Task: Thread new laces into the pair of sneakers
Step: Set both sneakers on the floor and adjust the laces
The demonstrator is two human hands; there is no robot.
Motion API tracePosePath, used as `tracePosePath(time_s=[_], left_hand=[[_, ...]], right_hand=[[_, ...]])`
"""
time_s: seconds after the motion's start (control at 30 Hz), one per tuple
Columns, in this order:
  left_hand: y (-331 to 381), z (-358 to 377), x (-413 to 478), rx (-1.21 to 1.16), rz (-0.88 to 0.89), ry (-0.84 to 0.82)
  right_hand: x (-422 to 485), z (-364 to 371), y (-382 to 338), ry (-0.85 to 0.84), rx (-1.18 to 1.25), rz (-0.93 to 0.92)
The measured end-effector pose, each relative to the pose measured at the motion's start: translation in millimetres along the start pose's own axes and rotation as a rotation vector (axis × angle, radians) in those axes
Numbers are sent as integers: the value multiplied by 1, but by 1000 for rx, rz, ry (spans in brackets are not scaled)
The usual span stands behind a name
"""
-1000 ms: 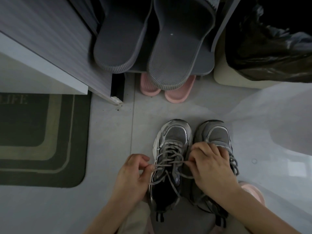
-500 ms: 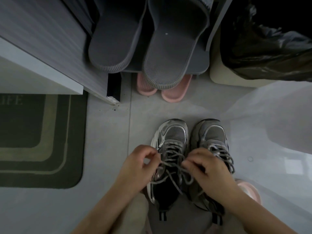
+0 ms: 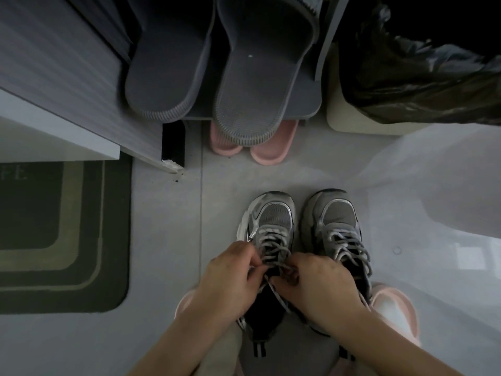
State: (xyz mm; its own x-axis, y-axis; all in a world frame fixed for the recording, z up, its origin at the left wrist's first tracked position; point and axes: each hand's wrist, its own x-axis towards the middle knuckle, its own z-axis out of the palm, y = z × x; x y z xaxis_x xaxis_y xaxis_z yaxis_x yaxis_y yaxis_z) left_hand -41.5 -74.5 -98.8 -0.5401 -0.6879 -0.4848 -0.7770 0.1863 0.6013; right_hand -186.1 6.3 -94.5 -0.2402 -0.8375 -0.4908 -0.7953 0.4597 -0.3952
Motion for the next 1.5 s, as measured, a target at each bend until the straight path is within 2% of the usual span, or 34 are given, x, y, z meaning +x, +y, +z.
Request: tracePosePath(time_s=[0.13,0.43,0.53,0.63,0.7,0.8,0.97,1.13,1.3,1.5], left_hand=[[-7,-1,-4,-186,-133,-10],[-20,-9,-11,-367,-169,11],[-12,-11,-7,-428,-256,-38],[-7,-11,18,-369,-392,-16],[-4,-11,35,-264,-448,-100],[2,-10,49,-116,-450,-266],[9,-13,65,-38,-405,-372],[1,-18,66,-70,-416,-387],[-4,-23,65,-151,-423,-396],[-2,-21,51,-236,-467,-366]], right_hand=[[1,-2,0,-48,-15,24],[3,-7,3,-113,12,68],[7,-13,5,-112,121,79],[24,-19,8,-48,319,146],[36,-17,6,-50,295,172],[45,-9,-1,-139,178,213],[60,-10,-5,-279,186,299],[67,-17,2,-372,289,307],[70,-18,16,-413,372,211],[55,-19,16,-320,357,185]])
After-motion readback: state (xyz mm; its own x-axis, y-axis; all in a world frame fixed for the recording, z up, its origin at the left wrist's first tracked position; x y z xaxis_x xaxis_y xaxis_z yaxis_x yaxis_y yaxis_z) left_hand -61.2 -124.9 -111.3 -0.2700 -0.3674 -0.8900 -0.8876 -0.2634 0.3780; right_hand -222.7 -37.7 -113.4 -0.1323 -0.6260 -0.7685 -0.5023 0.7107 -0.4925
